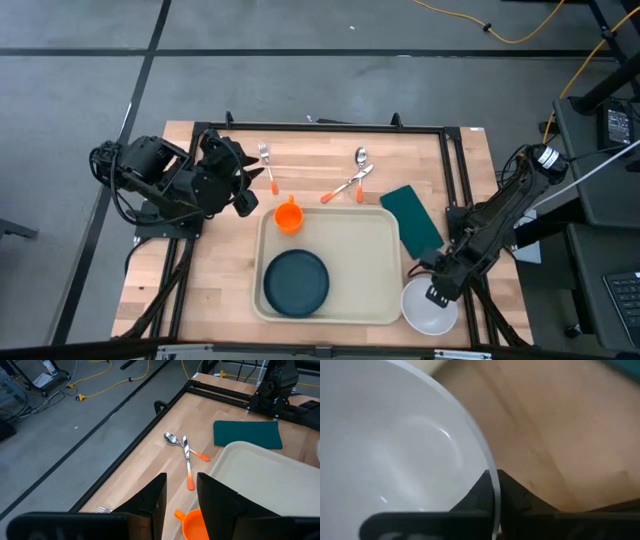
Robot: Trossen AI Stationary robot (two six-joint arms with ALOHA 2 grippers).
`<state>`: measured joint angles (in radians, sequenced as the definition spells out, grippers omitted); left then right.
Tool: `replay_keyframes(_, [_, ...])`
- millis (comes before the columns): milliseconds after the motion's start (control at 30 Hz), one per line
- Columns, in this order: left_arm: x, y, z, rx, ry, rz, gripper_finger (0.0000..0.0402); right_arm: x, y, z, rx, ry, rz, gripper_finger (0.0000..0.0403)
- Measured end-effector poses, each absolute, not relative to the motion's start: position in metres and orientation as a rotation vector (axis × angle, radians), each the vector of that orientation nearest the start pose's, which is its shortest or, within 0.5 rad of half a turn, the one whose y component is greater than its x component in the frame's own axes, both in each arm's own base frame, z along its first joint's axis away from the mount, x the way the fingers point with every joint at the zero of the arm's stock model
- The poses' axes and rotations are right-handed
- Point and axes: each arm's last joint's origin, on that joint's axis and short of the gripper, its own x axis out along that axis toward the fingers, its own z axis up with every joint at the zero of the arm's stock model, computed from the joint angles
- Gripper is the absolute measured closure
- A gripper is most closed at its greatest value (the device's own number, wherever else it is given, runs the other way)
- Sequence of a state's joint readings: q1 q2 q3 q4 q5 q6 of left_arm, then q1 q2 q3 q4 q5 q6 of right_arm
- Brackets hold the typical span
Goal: Set up tray
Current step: Put the white bowl on top of the blue plate on the light brown serving tray
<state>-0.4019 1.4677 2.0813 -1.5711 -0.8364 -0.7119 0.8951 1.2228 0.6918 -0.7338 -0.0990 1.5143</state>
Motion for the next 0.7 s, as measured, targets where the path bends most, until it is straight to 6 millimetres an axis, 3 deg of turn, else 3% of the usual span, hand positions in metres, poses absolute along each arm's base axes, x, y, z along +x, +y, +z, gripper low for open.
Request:
replay_keyframes(167, [0.201,-0.062,0.485,-0.106,0.589,0.64,0.03,0.125,0.161,0.209,0.739,1.479,-0.188,0.0395])
replay_keyframes(333, [0.201,-0.062,0.485,-0.092,0.594,0.636,0.03,0.124,0.16,0.244,0.724,1.486,-0.208,0.0395])
replay_keyframes(567, [0.201,-0.062,0.485,-0.088,0.595,0.634,0.03,0.115,0.139,0.331,0.663,1.471,-0.303,0.0395])
replay_keyframes(700, [0.202,-0.063,0.484,-0.069,0.603,0.63,0.03,0.11,0.117,0.385,0.677,1.244,-0.338,0.0395])
